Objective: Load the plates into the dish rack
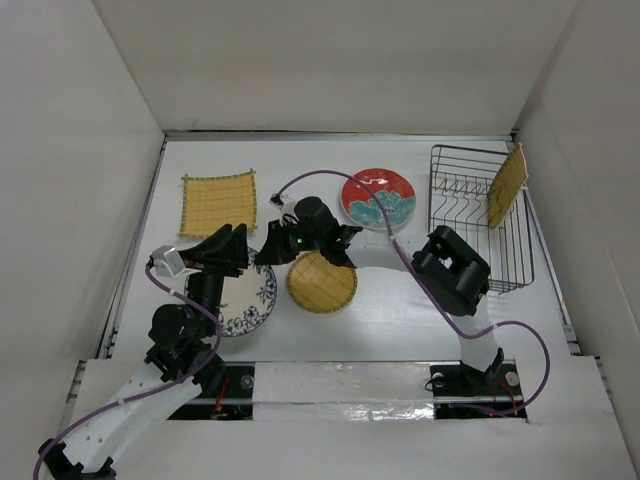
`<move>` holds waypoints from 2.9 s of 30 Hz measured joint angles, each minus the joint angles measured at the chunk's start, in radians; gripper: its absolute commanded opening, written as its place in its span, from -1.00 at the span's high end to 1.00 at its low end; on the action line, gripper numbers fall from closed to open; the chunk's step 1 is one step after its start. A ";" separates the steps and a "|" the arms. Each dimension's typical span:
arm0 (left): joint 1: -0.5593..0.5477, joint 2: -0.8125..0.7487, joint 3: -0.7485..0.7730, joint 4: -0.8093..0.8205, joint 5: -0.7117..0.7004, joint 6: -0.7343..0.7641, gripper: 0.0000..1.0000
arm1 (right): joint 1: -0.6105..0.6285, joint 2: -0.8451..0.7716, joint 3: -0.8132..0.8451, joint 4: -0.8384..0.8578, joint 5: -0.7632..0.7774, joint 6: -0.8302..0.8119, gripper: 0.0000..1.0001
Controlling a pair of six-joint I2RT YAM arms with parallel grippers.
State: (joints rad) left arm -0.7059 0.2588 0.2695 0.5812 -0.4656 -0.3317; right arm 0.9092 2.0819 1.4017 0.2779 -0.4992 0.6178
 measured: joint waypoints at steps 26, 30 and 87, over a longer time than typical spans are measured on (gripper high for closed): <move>0.000 0.075 0.000 -0.002 0.050 -0.003 0.06 | -0.888 -0.788 -0.198 -0.300 0.280 -0.134 1.00; 0.000 0.097 0.000 -0.002 0.065 -0.003 0.06 | -1.033 -0.836 -0.122 -0.415 0.430 -0.240 1.00; 0.000 0.097 0.000 0.022 0.122 -0.026 0.06 | -0.785 -0.540 0.048 -0.447 1.257 -1.291 1.00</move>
State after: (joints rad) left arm -0.7059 0.3553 0.2695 0.6029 -0.3431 -0.3573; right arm 0.1242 1.5417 1.4494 -0.1688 0.7574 -0.6731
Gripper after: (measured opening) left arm 0.469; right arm 0.119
